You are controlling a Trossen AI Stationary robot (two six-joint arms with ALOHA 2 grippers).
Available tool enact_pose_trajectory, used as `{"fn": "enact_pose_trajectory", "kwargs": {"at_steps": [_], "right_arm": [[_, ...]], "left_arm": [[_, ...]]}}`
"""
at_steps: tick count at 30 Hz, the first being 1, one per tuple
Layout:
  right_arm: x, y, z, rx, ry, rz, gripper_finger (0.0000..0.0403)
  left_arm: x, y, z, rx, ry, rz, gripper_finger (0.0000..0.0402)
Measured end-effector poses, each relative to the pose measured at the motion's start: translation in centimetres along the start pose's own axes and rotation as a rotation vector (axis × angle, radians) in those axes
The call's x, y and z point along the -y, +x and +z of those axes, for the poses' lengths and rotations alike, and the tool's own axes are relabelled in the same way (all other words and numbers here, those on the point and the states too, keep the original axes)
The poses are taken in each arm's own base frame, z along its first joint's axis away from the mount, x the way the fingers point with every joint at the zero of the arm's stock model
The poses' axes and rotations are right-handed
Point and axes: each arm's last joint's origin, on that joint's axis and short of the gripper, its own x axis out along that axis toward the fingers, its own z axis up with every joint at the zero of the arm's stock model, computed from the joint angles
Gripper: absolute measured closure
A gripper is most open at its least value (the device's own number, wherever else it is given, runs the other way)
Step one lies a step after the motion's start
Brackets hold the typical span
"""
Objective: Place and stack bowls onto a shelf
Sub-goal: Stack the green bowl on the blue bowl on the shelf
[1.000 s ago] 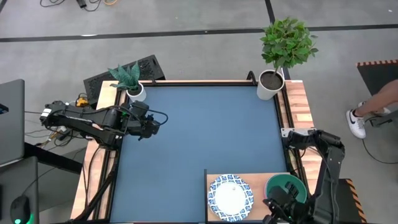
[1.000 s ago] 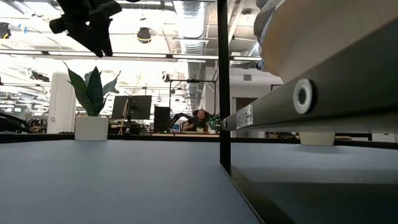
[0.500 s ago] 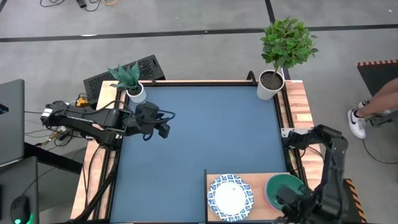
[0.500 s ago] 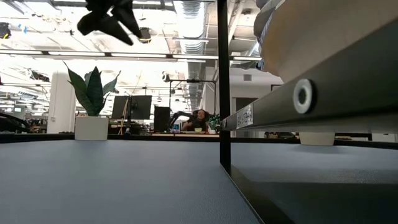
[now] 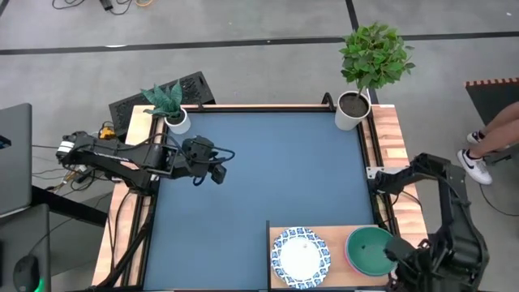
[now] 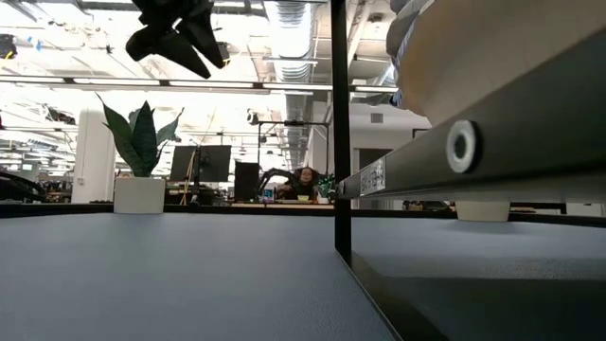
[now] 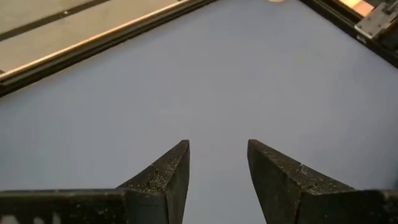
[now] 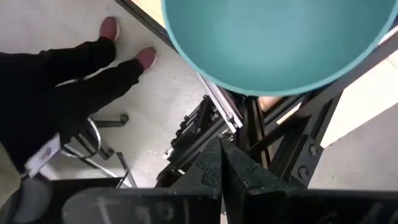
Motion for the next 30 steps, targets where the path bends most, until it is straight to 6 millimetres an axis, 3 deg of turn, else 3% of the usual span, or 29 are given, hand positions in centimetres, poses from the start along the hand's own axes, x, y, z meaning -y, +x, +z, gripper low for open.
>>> {"fn": "enact_pose_trajectory", "kwargs": {"at_steps": [9, 20, 30], "right_arm": [[-0.8, 3.9, -0.4, 0.067, 0.037, -0.115, 0.0386], [-0.3, 1.8, 0.4, 0.028, -0.012, -0.062, 0.0386], [-0.2, 4.0, 1.1, 0.079, -0.014, -0.137, 0.0386]], "left_arm": [[0.1, 0.3, 0.0, -0.001, -0.011, 0.007, 0.0255], [-0.3, 0.6, 0.3, 0.015, -0.016, 0.037, 0.0255], [-0.3, 0.6, 0.4, 0.027, -0.012, 0.050, 0.0255]]}}
